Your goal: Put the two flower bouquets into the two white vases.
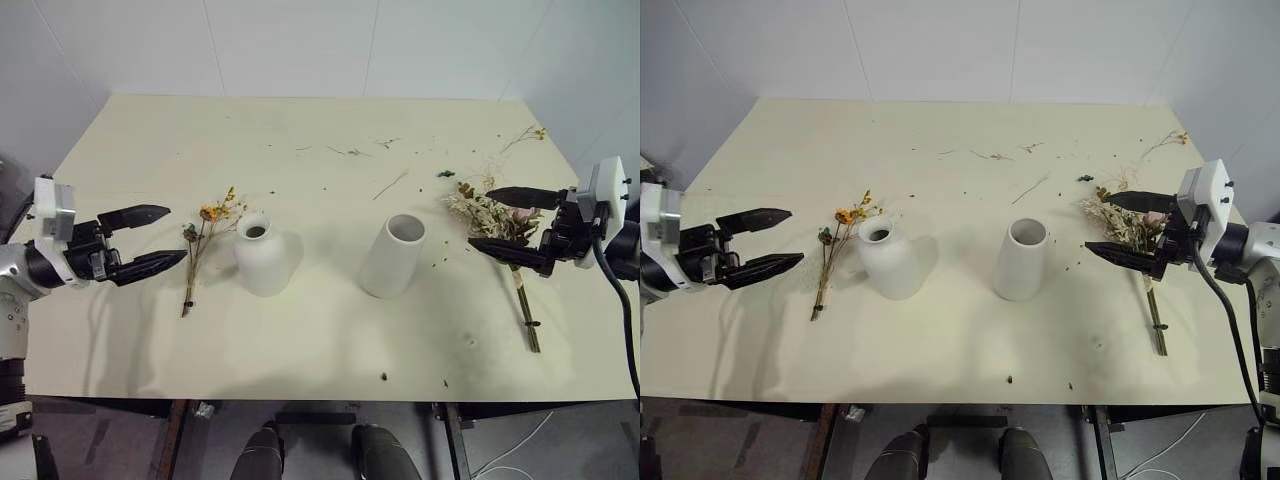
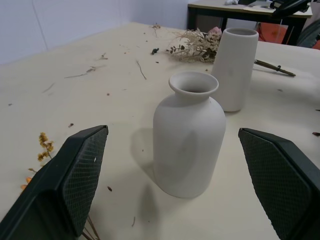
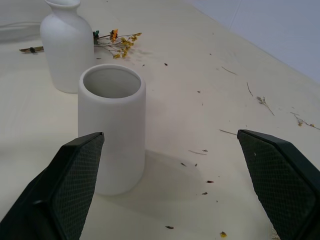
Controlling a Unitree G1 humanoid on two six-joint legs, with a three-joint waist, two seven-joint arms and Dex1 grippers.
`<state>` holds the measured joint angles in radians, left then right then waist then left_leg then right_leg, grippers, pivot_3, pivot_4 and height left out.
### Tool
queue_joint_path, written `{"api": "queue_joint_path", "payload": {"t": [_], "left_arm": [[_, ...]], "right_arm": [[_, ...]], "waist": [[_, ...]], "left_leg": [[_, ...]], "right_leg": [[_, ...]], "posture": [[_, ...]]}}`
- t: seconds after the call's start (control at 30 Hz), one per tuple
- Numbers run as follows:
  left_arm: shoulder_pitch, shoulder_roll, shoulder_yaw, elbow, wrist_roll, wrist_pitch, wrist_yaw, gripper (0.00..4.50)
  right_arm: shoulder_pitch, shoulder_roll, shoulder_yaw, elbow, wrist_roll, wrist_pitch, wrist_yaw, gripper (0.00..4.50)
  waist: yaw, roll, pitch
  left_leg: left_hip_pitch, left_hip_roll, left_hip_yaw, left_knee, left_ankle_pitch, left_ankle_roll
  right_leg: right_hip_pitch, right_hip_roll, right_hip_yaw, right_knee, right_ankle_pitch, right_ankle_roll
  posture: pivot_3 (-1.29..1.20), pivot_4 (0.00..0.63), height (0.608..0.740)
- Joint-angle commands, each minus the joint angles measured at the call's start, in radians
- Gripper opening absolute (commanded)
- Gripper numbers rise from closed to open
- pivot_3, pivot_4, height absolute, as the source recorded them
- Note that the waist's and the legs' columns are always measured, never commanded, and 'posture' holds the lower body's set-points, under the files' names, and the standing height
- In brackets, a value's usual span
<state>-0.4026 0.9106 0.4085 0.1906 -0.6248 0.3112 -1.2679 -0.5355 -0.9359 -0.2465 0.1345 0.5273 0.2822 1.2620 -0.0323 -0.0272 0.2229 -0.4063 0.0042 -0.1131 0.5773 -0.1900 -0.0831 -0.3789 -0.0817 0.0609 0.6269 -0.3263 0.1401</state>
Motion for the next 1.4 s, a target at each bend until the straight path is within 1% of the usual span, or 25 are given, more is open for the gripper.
{"api": "queue_joint_path", "payload": {"t": [0.03, 0.17, 0.2, 0.27, 0.33, 0.4, 0.47, 0.53, 0.6, 0.67, 0.73, 0.8, 0.97, 1.13, 1.27, 1.37, 1.4], "left_arm": [[-0.003, 0.009, 0.030, -0.030, -0.016, -0.014, 0.000, 4.47], [0.014, -0.007, 0.021, -0.069, 0.002, -0.050, 0.015, 4.47], [0.019, -0.012, 0.030, -0.112, -0.026, -0.023, 0.030, 4.47], [0.030, -0.016, 0.034, -0.179, -0.063, 0.006, 0.034, 4.47], [0.017, -0.018, 0.026, -0.205, -0.071, 0.015, 0.041, 4.47], [0.020, -0.020, 0.037, -0.241, -0.086, 0.027, 0.058, 4.47], [0.000, -0.006, 0.038, -0.271, -0.101, 0.041, 0.062, 4.47], [-0.016, 0.008, 0.044, -0.298, -0.126, 0.072, 0.069, 4.47], [-0.035, 0.001, 0.035, -0.315, -0.137, 0.084, 0.081, 4.47], [-0.043, -0.010, 0.024, -0.335, -0.141, 0.089, 0.091, 4.47], [-0.044, -0.023, 0.019, -0.378, -0.174, 0.118, 0.108, 4.47], [-0.043, -0.037, 0.010, -0.418, -0.203, 0.143, 0.126, 4.47], [-0.002, -0.049, 0.024, -0.498, -0.245, 0.180, 0.168, 4.47], [0.040, -0.047, 0.048, -0.544, -0.271, 0.197, 0.203, 4.47], [0.062, -0.044, 0.063, -0.563, -0.281, 0.201, 0.225, 4.47], [0.070, -0.042, 0.066, -0.581, -0.289, 0.205, 0.236, 4.50], [0.070, -0.040, 0.067, -0.583, -0.291, 0.206, 0.238, 4.50]], "right_arm": [[-0.056, -0.009, 0.001, 0.027, -0.010, -0.032, 0.020, 4.50], [-0.080, -0.002, 0.016, 0.079, -0.027, -0.037, 0.027, 4.50], [-0.089, -0.010, 0.016, 0.088, -0.025, -0.020, 0.027, 4.50], [-0.111, -0.035, 0.014, 0.108, -0.023, 0.035, 0.018, 4.50], [-0.140, -0.073, 0.048, 0.152, -0.084, 0.076, -0.014, 4.50], [-0.138, -0.107, 0.067, 0.171, -0.126, 0.110, -0.033, 4.50], [-0.165, -0.155, 0.137, 0.231, -0.227, 0.161, -0.079, 4.50], [-0.191, -0.194, 0.195, 0.271, -0.285, 0.266, -0.098, 4.50], [-0.240, -0.204, 0.248, 0.314, -0.316, 0.381, -0.095, 4.50], [-0.292, -0.201, 0.298, 0.356, -0.352, 0.476, -0.095, 4.50], [-0.355, -0.189, 0.360, 0.408, -0.395, 0.592, -0.103, 4.50], [-0.408, -0.175, 0.427, 0.459, -0.435, 0.654, -0.086, 4.50], [-0.541, -0.093, 0.495, 0.604, -0.460, 0.812, -0.074, 4.50], [-0.595, -0.046, 0.542, 0.674, -0.480, 0.865, -0.064, 4.50], [-0.572, -0.019, 0.593, 0.705, -0.504, 0.854, -0.044, 4.50], [-0.558, 0.014, 0.581, 0.762, -0.517, 0.798, -0.074, 3.92], [-0.558, 0.023, 0.573, 0.779, -0.519, 0.785, -0.080, 3.62]], "waist": [[0.000, 0.000, 0.000], [0.001, 0.000, 0.000], [0.001, 0.000, 0.000], [0.002, 0.000, 0.000], [0.002, 0.001, 0.000], [0.003, 0.002, 0.001], [0.003, 0.002, 0.001], [0.002, 0.002, 0.001], [0.002, 0.002, 0.001], [-0.003, 0.003, 0.001], [-0.008, 0.003, 0.001], [-0.011, 0.003, 0.001], [-0.023, 0.003, 0.001], [-0.023, 0.003, 0.001], [-0.021, 0.003, 0.001], [-0.022, 0.003, 0.001], [-0.022, 0.002, 0.001]], "left_leg": [[0.000, 0.000, 0.000, 0.000, 0.000, 0.000], [0.000, 0.001, 0.000, 0.000, -0.001, -0.001], [0.000, 0.001, 0.000, 0.000, -0.001, -0.001], [0.000, 0.001, 0.001, 0.000, -0.002, -0.001], [0.000, 0.002, 0.001, 0.000, -0.002, -0.002], [0.000, 0.002, 0.001, 0.000, -0.002, -0.002], [0.000, 0.002, 0.001, 0.000, -0.002, -0.002], [-0.001, 0.002, 0.002, 0.000, -0.002, -0.002], [-0.001, 0.002, 0.003, 0.000, -0.002, -0.002], [-0.001, 0.002, 0.003, 0.000, -0.003, -0.002], [-0.002, 0.003, 0.005, 0.000, -0.003, -0.002], [-0.003, 0.003, 0.007, 0.000, -0.003, -0.002], [-0.007, 0.005, 0.010, 0.001, -0.003, -0.002], [-0.007, 0.006, 0.012, 0.001, -0.003, -0.001], [-0.008, 0.006, 0.013, 0.002, -0.003, -0.001], [-0.008, 0.005, 0.013, 0.004, -0.003, -0.001], [-0.007, 0.005, 0.013, 0.005, -0.004, -0.001]], "right_leg": [[0.000, 0.000, 0.000, 0.000, 0.000, 0.000], [0.000, 0.000, 0.000, 0.000, 0.000, 0.000], [-0.001, 0.000, 0.000, 0.000, 0.000, 0.000], [-0.001, 0.000, 0.000, 0.000, 0.000, 0.000], [-0.001, 0.000, 0.000, 0.000, 0.000, 0.000], [-0.002, 0.000, 0.000, 0.000, 0.000, -0.001], [-0.002, 0.001, 0.000, 0.000, -0.001, -0.002], [-0.003, 0.001, 0.000, 0.000, -0.001, -0.002], [-0.004, 0.001, 0.001, 0.000, -0.001, -0.002], [-0.004, 0.001, 0.002, 0.000, -0.001, -0.002], [-0.006, 0.001, 0.004, 0.001, -0.001, -0.002], [-0.009, 0.001, 0.006, 0.001, -0.001, -0.002], [-0.014, 0.003, 0.008, 0.002, -0.001, -0.001], [-0.015, 0.004, 0.011, 0.003, -0.001, -0.001], [-0.015, 0.004, 0.012, 0.003, -0.001, -0.001], [-0.014, 0.005, 0.012, 0.003, 0.000, 0.000], [-0.014, 0.005, 0.012, 0.004, 0.000, 0.001]], "posture": [[0.00, 0.150, 0.740], [0.00, 0.150, 0.740], [0.00, 0.150, 0.740], [0.00, 0.150, 0.740], [0.00, 0.150, 0.740], [0.00, 0.150, 0.740], [0.00, 0.150, 0.740], [0.00, 0.150, 0.740], [0.00, 0.150, 0.740], [0.00, 0.150, 0.740], [0.00, 0.150, 0.740], [0.00, 0.150, 0.740], [0.00, 0.150, 0.740], [0.00, 0.150, 0.740], [0.00, 0.150, 0.740], [0.00, 0.150, 0.740], [0.00, 0.150, 0.740]]}}
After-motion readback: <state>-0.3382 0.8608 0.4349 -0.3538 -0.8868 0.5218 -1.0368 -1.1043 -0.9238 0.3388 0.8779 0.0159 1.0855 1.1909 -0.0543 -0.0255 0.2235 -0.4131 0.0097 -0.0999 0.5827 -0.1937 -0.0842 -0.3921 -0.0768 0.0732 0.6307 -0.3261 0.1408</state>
